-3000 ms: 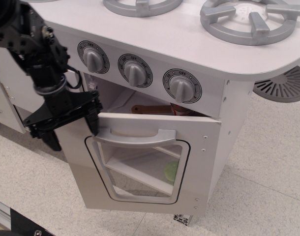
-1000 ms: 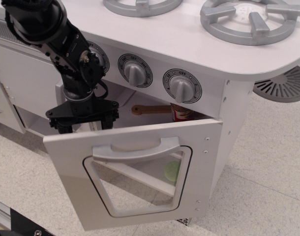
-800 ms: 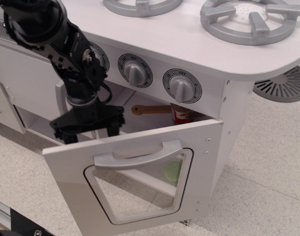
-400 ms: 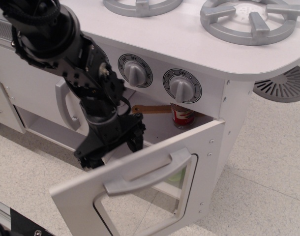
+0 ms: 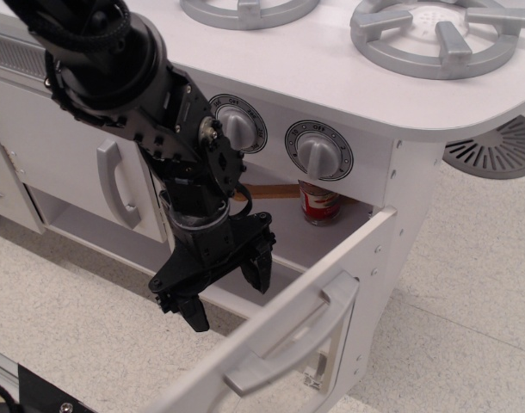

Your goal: Open oven

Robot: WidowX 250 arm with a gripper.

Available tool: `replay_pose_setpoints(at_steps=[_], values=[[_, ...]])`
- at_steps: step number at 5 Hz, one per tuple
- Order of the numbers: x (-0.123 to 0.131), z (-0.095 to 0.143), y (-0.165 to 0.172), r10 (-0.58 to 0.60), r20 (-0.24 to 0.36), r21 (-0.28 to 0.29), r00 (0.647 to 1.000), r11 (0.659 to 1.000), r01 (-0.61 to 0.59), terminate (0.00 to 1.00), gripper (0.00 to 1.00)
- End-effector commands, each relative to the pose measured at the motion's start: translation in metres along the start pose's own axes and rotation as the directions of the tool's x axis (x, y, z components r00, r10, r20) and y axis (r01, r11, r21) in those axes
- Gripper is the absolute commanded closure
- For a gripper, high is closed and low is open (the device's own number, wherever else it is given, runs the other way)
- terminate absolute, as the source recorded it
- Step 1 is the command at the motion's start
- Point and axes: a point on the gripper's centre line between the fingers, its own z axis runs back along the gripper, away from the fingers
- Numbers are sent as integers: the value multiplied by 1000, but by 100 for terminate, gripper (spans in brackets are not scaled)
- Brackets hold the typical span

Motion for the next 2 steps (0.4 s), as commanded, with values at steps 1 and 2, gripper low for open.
replay_pose_setpoints(at_steps=[1,2], values=[[7,15,-14,-6,16,-25,1000,1000,6,0,0],[7,15,-14,-6,16,-25,1000,1000,6,100,0]])
